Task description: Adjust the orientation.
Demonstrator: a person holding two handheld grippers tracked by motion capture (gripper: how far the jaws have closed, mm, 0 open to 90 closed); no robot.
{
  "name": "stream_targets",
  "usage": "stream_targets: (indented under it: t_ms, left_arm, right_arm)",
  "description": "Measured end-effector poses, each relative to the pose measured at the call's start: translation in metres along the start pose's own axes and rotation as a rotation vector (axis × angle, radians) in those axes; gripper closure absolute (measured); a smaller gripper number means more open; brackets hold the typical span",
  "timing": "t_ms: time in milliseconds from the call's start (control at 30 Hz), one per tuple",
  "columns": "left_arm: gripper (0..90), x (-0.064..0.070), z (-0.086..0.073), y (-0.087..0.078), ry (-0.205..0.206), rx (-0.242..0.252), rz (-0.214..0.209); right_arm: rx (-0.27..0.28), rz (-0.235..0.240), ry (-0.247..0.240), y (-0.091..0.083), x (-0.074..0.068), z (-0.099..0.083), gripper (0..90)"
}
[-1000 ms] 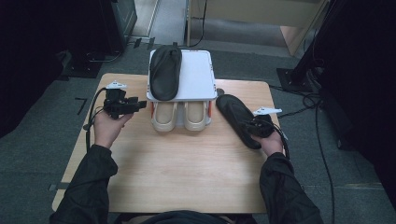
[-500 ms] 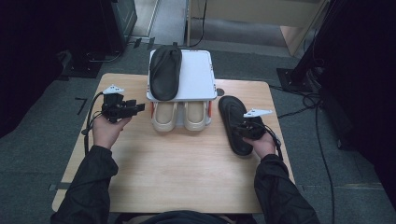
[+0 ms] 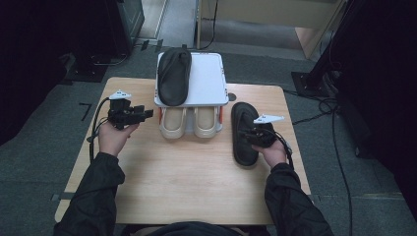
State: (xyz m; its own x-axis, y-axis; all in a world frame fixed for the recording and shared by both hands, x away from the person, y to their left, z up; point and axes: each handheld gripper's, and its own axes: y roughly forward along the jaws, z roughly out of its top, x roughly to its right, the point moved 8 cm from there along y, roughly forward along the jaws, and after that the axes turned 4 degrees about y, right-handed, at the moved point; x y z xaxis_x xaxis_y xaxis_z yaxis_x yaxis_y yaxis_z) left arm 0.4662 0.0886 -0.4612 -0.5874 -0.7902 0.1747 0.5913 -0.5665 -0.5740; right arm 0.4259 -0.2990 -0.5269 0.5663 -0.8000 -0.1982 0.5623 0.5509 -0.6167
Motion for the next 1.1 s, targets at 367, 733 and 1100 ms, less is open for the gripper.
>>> stream_targets:
  t_ms: [367,733,1100]
  left_arm:
    - [48.1,0.001,-0.002,0.005,0.008,-0.009,-0.008]
    - [47.8,0.002,-0.004,0.01,0.015,-0.019,-0.019]
    - [47.7,0.005,-0.006,0.015,0.019,-0.032,-0.031]
  right_arm:
    - [0.098,-0.074,0.054,-0.027,0.025,0.008,69.3]
    - [0.083,-0.122,0.124,-0.028,0.051,-0.001,60.6]
    - [0.033,-0.138,0.132,-0.01,0.06,-0.01,61.7]
